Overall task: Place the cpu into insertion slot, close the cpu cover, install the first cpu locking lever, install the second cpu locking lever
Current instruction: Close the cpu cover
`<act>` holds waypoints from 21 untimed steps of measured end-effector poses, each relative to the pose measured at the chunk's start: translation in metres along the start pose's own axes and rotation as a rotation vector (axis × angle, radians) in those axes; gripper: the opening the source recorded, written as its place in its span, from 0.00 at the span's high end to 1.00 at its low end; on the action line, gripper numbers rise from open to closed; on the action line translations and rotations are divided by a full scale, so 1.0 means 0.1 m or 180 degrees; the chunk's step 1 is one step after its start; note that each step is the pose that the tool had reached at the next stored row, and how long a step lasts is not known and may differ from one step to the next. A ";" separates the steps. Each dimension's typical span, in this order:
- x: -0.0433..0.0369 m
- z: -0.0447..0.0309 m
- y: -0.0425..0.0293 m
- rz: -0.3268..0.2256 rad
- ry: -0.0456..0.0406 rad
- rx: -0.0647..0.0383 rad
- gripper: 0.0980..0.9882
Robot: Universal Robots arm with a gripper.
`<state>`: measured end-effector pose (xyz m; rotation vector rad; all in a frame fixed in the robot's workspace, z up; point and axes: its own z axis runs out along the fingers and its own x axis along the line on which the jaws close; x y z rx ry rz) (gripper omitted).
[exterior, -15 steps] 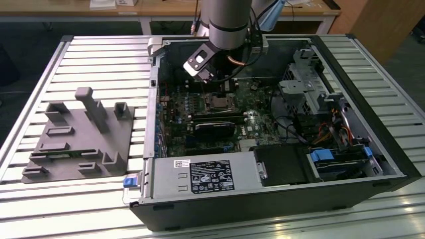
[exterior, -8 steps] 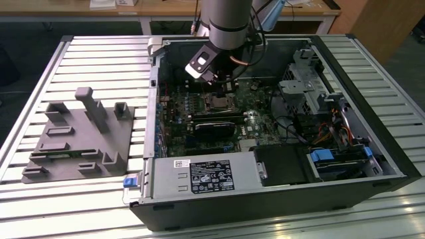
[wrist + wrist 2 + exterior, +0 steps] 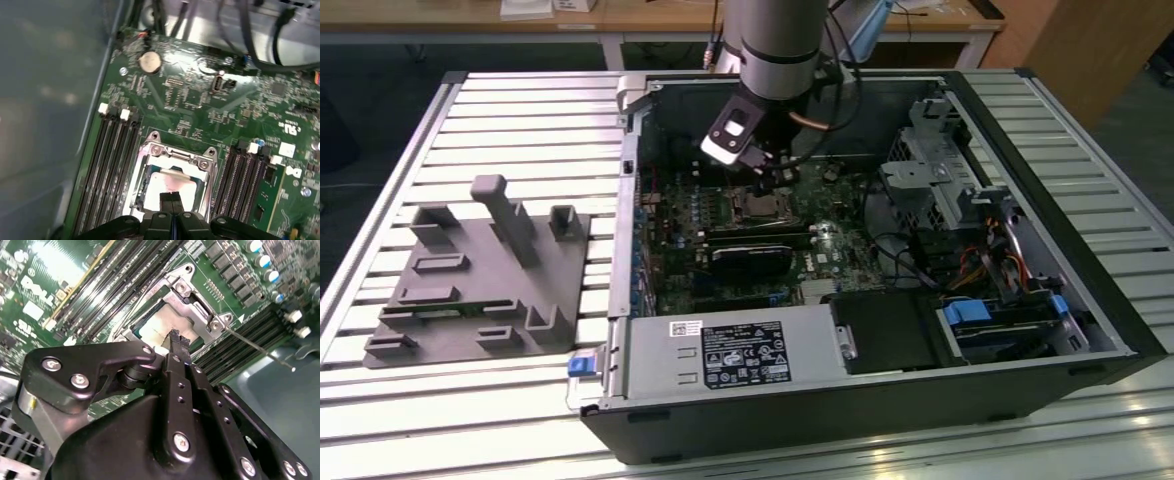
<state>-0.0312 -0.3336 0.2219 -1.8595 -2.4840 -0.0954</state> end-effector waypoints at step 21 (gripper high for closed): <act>0.000 0.007 0.000 -0.1213 0.0033 0.0081 0.99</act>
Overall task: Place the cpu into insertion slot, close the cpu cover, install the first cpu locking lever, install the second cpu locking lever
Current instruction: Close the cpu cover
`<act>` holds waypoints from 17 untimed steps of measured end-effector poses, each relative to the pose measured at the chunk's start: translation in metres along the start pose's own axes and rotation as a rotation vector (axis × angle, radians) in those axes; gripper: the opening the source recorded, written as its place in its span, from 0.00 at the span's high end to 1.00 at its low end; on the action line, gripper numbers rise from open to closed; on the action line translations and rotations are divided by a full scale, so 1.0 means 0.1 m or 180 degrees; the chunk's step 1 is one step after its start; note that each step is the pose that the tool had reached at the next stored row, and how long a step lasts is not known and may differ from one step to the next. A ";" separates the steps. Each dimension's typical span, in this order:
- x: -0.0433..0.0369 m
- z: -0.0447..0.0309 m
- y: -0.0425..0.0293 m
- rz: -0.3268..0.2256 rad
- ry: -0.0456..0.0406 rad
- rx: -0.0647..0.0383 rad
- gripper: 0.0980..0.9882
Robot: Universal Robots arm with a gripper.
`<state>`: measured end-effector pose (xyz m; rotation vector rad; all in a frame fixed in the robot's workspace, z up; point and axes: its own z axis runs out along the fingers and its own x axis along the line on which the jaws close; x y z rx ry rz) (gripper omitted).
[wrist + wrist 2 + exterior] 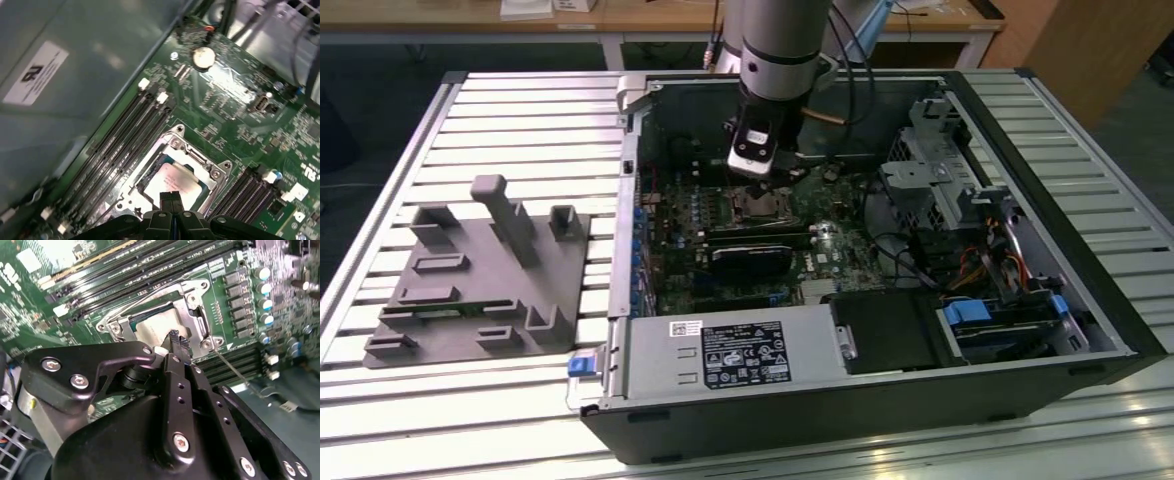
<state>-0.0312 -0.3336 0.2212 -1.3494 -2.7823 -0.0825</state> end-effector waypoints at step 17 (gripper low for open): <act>-0.001 0.017 -0.001 -0.1038 0.0028 0.0069 0.99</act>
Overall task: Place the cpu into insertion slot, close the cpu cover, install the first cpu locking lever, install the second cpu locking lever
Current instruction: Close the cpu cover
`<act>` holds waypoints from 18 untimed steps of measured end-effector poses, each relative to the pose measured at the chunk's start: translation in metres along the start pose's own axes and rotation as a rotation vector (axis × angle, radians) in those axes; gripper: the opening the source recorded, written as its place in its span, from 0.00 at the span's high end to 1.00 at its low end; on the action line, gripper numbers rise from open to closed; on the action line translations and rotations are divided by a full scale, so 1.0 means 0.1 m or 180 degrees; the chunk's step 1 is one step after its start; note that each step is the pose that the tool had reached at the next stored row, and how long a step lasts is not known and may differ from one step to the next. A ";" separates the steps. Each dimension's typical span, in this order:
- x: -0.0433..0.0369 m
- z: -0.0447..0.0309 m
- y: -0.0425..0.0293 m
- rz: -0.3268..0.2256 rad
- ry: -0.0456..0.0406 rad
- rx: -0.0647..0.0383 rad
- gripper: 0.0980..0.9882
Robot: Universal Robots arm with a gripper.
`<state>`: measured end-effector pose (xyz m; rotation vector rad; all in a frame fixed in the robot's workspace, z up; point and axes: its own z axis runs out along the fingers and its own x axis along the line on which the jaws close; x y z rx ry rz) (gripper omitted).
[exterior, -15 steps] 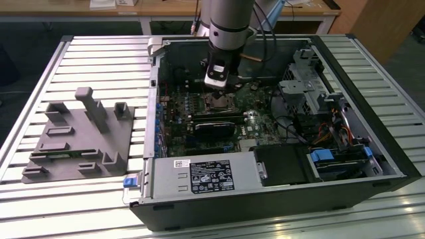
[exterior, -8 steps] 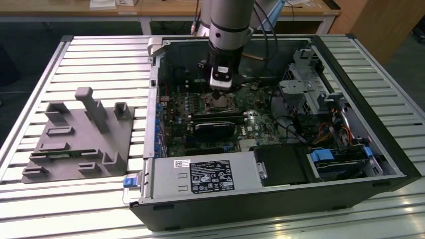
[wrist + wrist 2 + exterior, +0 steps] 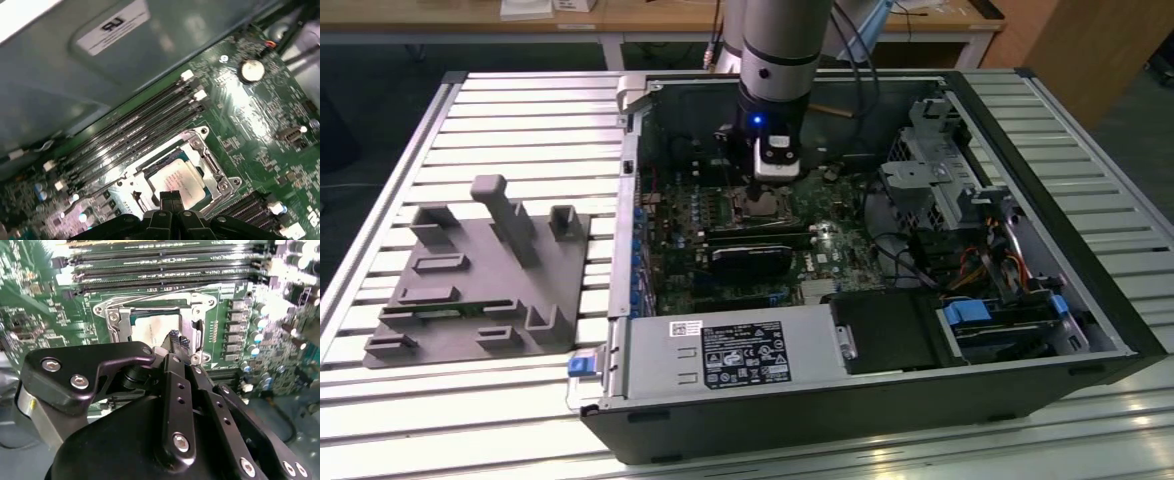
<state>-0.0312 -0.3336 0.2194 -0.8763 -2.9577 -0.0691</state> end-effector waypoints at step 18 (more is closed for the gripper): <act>-0.002 0.034 -0.001 -0.0913 -0.0180 -0.0080 0.99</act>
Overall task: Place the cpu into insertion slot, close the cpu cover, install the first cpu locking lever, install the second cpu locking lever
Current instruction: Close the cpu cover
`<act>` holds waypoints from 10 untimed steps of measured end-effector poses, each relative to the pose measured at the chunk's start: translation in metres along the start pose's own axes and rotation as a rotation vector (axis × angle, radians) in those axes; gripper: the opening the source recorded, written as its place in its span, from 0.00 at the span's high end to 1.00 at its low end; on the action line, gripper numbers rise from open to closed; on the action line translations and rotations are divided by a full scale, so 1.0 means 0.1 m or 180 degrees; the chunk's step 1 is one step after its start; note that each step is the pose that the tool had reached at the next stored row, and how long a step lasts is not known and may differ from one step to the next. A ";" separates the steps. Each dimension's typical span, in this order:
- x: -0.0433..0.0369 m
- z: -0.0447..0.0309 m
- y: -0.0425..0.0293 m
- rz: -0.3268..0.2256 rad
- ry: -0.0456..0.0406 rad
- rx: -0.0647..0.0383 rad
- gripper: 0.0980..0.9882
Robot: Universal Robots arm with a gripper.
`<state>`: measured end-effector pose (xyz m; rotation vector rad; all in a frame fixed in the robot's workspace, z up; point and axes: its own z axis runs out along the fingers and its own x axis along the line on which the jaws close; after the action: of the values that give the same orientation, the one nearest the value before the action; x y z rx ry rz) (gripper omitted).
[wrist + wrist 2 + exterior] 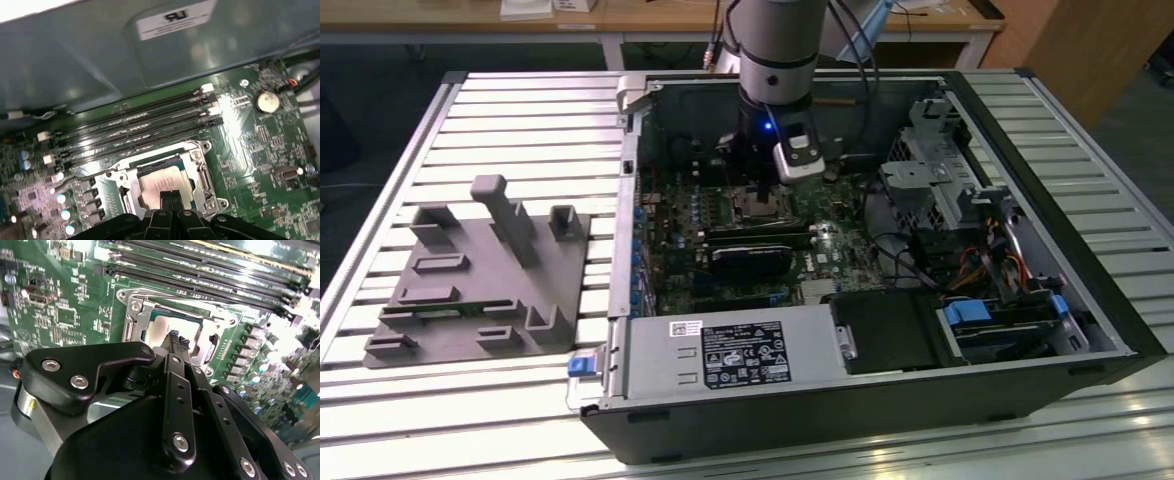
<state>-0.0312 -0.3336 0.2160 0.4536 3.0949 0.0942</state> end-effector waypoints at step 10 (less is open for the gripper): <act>0.000 0.027 -0.002 -0.0568 0.0032 -0.0002 0.99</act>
<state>-0.0313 -0.3336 0.2133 0.1760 3.1277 0.0954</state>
